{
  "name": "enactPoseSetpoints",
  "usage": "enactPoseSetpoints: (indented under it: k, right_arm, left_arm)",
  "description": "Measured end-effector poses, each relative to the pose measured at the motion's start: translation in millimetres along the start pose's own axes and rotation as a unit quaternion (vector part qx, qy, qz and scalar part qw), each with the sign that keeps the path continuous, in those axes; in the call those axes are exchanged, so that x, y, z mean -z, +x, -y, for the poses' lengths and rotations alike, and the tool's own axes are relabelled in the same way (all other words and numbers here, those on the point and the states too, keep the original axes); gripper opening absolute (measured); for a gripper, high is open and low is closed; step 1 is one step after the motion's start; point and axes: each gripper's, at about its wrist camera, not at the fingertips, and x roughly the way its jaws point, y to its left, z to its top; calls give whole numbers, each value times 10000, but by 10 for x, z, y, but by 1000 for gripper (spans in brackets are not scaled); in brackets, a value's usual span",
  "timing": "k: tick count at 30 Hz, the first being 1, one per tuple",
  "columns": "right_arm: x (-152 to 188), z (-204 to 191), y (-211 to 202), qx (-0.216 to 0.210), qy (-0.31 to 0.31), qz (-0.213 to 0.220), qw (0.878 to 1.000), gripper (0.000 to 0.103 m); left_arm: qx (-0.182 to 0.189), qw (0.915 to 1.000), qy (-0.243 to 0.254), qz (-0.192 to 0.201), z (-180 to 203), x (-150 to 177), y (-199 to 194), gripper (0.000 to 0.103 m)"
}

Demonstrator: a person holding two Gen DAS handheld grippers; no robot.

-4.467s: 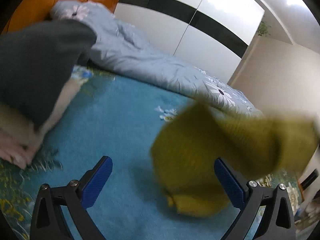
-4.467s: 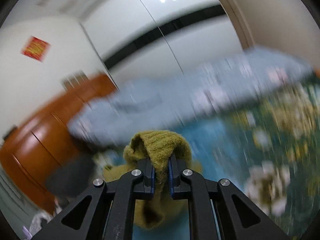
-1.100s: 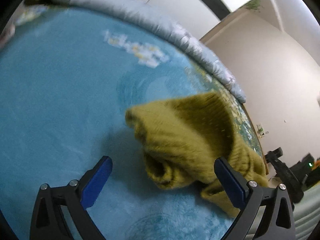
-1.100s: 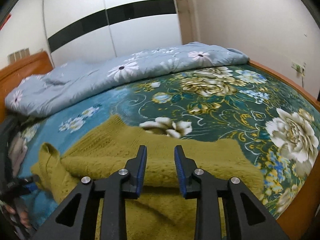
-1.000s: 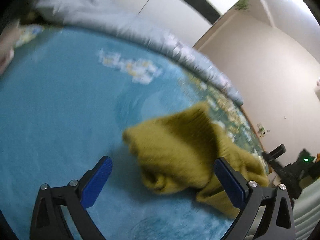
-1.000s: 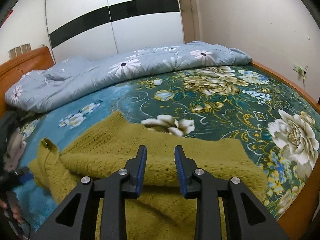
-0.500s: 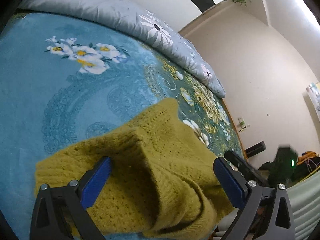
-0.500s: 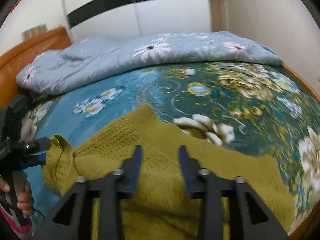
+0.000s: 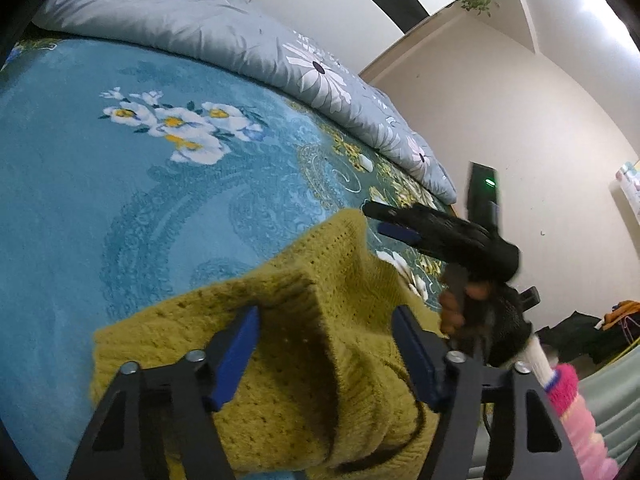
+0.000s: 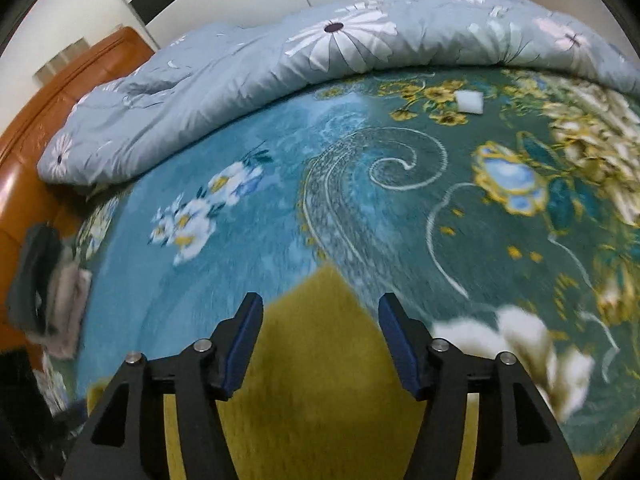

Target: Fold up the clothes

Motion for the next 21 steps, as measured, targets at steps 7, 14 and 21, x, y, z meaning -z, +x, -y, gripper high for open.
enactPoseSetpoints:
  k: [7, 14, 21]
  right_arm:
    - [-64, -41, 256, 37, 90, -212, 9997, 62]
    - [103, -160, 80, -3, 73, -75, 9999, 18]
    - [163, -139, -539, -207, 316, 680, 9970, 15]
  left_arm:
    - [29, 9999, -101, -64, -80, 2, 21, 54]
    - [57, 9999, -135, -76, -70, 34, -25, 43]
    - [124, 9997, -60, -178, 22, 93, -23, 26]
